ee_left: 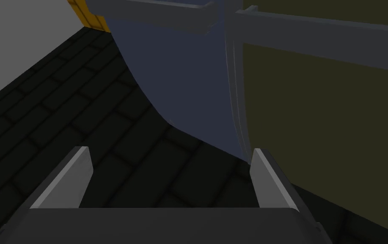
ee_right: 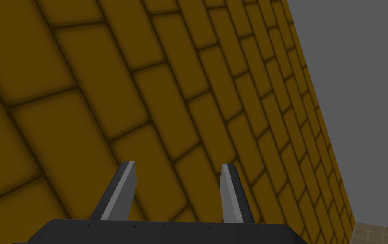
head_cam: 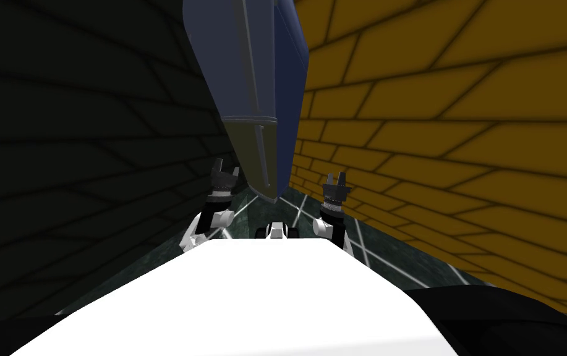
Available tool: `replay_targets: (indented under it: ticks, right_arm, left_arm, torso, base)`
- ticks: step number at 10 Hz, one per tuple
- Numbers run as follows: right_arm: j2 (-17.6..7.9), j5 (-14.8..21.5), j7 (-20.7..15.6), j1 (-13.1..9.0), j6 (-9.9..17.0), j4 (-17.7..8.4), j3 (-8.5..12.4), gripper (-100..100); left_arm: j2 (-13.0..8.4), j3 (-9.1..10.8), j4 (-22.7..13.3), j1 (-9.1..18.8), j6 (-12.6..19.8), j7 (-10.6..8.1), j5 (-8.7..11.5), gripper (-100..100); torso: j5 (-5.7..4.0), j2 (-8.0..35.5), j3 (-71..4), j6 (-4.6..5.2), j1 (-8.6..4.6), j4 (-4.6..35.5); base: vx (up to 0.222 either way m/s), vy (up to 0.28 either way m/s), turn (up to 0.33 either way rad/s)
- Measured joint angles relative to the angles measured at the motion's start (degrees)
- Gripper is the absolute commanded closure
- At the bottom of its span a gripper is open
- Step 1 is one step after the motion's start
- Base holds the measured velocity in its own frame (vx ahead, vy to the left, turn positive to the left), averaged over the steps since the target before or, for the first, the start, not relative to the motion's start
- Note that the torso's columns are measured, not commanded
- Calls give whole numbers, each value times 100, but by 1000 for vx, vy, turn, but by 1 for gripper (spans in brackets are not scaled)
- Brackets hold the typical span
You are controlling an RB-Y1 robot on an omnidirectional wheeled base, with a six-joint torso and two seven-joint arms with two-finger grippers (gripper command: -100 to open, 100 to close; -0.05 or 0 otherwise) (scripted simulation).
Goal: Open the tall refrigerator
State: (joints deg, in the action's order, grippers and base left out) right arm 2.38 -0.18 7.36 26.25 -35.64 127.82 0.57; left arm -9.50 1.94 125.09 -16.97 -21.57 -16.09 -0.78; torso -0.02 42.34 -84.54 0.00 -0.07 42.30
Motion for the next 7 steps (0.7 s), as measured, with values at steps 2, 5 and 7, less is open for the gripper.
replay_targets:
  ticks: [2, 5, 7]
  right_arm:
    - [0, 0, 0, 0, 0, 0, 0, 0]
    - [0, 0, 0, 0, 0, 0, 0, 0]
    - [0, 0, 0, 0, 0, 0, 0, 0]
  left_arm:
    - [-87, -35, -351, 410, 305, -167, 127, -100]
    - [-204, -77, -581, 937, 811, -413, 307, -100]
    - [-271, -131, -765, 1270, 1148, -586, 437, -100]
  torso:
    - [1, -3, -1, 0, 5, -1]
    - [2, -9, -5, 1, 9, -2]
    - [1, -6, -3, 0, 8, -1]
  base:
    - [-51, -43, 21]
    - [-51, -42, 24]
    - [-48, -36, 17]
